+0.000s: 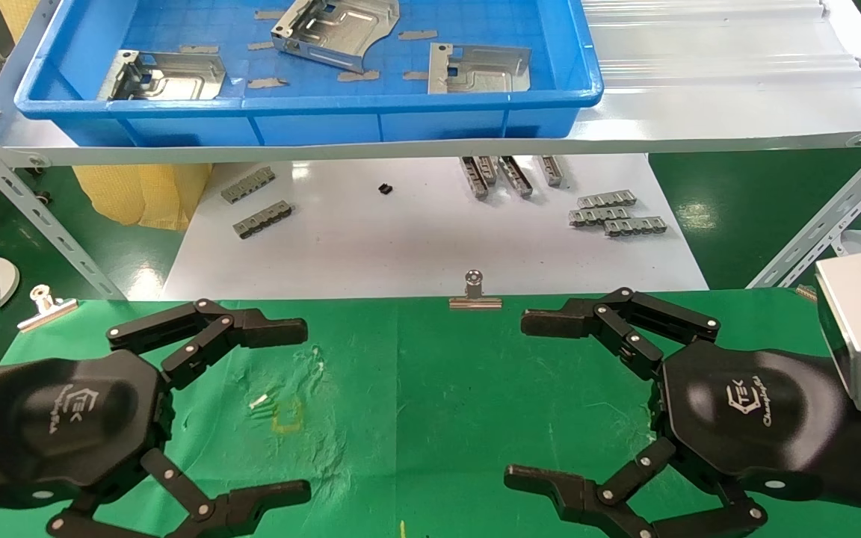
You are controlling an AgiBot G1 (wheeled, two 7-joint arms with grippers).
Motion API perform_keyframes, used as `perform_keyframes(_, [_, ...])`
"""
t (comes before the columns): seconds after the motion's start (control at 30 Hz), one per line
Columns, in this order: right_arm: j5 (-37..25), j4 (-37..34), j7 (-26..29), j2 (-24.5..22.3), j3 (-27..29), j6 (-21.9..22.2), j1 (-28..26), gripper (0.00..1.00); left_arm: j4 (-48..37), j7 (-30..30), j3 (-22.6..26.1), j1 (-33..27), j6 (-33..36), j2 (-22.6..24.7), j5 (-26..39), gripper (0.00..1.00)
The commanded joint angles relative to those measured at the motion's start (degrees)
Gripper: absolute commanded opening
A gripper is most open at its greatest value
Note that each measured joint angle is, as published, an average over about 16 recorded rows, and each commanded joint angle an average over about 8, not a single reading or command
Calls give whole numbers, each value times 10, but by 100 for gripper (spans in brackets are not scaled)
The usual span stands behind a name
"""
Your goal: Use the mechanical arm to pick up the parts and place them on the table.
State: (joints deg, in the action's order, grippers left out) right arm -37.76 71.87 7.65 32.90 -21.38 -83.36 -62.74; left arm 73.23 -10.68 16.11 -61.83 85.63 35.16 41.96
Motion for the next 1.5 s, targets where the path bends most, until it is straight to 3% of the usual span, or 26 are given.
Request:
perform_keyframes(0.03, [0, 0, 0, 0, 0, 0, 0, 100, 0, 0, 0, 0, 0, 0, 0, 100])
perform_keyframes(0.2, [0, 0, 0, 0, 0, 0, 0, 96, 0, 0, 0, 0, 0, 0, 0, 100])
perform_keyframes(0.43, [0, 0, 0, 0, 0, 0, 0, 9, 0, 0, 0, 0, 0, 0, 0, 100])
perform_keyframes(0.47, [0, 0, 0, 0, 0, 0, 0, 0, 0, 0, 0, 0, 0, 0, 0, 100])
perform_keyframes(1.5, [0, 0, 0, 0, 0, 0, 0, 0, 0, 0, 0, 0, 0, 0, 0, 100])
